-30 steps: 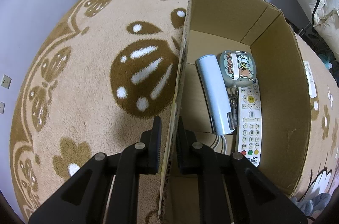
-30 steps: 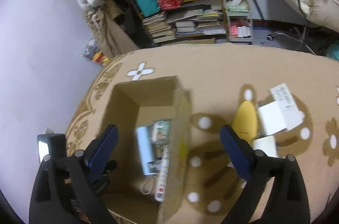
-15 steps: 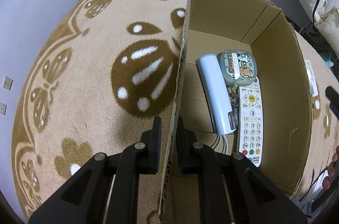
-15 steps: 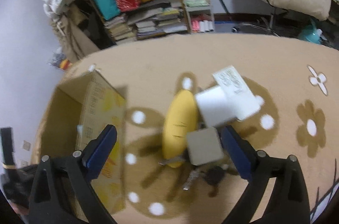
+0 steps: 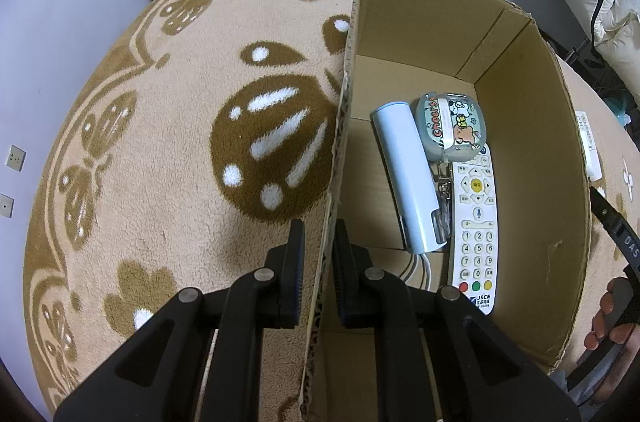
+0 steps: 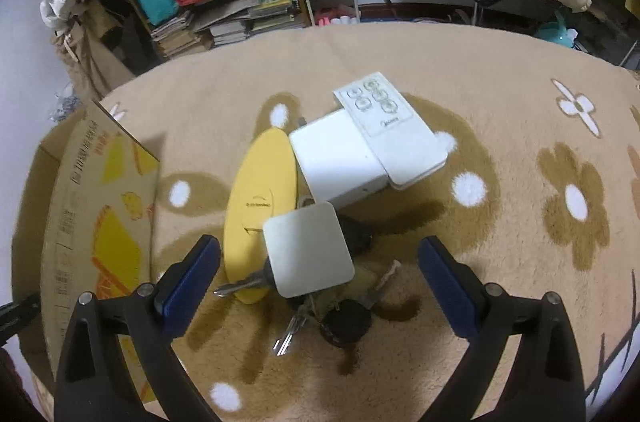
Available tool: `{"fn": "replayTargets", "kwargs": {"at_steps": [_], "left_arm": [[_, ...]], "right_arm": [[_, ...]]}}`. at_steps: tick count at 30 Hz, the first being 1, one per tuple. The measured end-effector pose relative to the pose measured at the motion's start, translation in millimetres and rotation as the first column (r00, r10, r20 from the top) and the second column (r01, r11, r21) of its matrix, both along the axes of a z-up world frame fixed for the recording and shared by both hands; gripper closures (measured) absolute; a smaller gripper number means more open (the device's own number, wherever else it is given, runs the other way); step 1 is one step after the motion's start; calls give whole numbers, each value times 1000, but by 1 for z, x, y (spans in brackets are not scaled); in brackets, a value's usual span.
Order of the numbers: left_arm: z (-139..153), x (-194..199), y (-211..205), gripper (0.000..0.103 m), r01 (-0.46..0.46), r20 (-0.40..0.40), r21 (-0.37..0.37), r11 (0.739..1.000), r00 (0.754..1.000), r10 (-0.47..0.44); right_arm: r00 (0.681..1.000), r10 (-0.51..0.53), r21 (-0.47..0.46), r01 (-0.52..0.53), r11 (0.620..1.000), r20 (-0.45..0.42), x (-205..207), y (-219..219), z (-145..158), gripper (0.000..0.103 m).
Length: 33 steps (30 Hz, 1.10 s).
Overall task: Organize rigid objects
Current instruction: 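Move the right gripper to the white square charger and grasp it, then carry the white square charger into the box and open the right gripper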
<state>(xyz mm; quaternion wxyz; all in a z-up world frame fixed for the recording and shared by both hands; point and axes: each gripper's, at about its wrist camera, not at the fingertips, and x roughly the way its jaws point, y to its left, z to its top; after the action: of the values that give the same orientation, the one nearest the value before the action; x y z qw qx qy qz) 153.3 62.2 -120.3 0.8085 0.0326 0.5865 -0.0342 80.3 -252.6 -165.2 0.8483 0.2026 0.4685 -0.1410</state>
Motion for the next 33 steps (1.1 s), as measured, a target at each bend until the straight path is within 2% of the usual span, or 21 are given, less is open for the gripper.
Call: {"fn": "replayTargets", "kwargs": {"at_steps": [3,5,7,9,12,17,24,26,33], "left_arm": [[0,0,0,90,0,0,-1,1000,1000,0],[0,0,0,90,0,-1,-1,1000,1000,0],[0,0,0,90,0,0,0,1000,1000,0],[0,0,0,90,0,0,0,1000,1000,0],[0,0,0,90,0,0,0,1000,1000,0],[0,0,1,90,-7,-2,-8,1000,1000,7],[-1,-1,1,90,-6,-3,-7,1000,1000,6],[-1,0,2,90,-7,-5,-12,1000,1000,7],[-1,0,2,90,-7,-4,-12,1000,1000,7]], "right_arm": [[1000,-9,29,9,1000,-6,0,0,-9,2],[1000,-13,28,13,1000,-18,0,0,-13,12],[1000,-9,36,10,999,-24,1,0,-16,27],[1000,-7,49,9,999,-23,2,0,-19,38],[1000,-20,75,22,997,-16,2,3,-23,47],[1000,-4,17,4,1000,-31,8,8,-26,47],[1000,-21,10,21,1000,14,-5,10,-22,50],[999,-9,28,8,1000,47,-9,11,-16,50],[990,-13,0,13,1000,141,-19,17,16,50]]}}
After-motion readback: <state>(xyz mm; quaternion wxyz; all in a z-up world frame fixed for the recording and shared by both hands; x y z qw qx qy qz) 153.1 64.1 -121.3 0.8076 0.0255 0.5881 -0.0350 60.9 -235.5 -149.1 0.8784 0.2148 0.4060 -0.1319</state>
